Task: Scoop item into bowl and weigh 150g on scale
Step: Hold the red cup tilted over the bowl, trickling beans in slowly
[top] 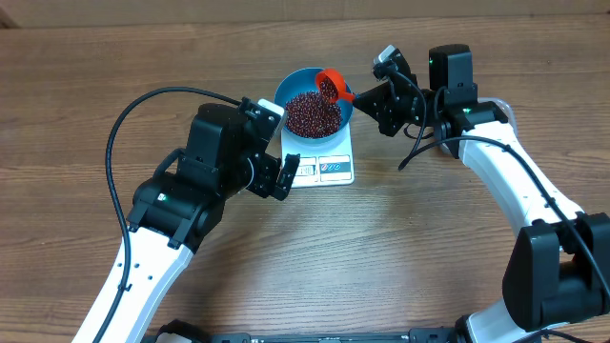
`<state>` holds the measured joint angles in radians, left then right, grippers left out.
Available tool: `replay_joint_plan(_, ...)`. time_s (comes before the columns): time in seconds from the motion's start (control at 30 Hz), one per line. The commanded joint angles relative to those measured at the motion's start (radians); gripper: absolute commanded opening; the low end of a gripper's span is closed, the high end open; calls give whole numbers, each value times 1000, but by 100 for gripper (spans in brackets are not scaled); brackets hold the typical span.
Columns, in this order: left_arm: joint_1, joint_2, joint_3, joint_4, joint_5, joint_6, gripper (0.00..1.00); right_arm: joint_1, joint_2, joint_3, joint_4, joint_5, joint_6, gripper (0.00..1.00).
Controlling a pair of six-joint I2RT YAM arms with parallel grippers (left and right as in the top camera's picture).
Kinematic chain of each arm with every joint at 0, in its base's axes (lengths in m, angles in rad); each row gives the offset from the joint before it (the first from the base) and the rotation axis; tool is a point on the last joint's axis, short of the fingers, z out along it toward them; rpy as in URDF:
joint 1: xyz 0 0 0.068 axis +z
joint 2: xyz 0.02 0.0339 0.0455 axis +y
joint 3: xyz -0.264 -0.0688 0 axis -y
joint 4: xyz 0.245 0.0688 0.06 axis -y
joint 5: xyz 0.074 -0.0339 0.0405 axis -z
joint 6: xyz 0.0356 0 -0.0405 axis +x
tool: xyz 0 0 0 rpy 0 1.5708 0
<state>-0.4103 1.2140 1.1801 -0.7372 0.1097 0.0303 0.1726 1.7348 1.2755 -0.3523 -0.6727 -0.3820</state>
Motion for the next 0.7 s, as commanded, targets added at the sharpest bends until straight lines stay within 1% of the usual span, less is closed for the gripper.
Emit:
replay_joint_plan(0.0,4,9,0,0,14,19,100,3,10,28,3,0,-17,4)
replay_joint_plan(0.2,4,9,0,0,14,19,100,3,10,28,-5,0,-20,4)
replay_joint_plan(0.3,4,9,0,0,14,19,100,3,11,28,9,36,-35,4)
replay_joint_plan(0.37,4,9,0,0,14,19,100,4,10,28,7,16,-35,4)
replay_joint_plan(0.47,4,9,0,0,14,19,100,5,11,27,0,55,-38,4)
replay_joint_plan(0.67,4,9,0,0,14,19,100,5,11,27,-1,32,-34,4)
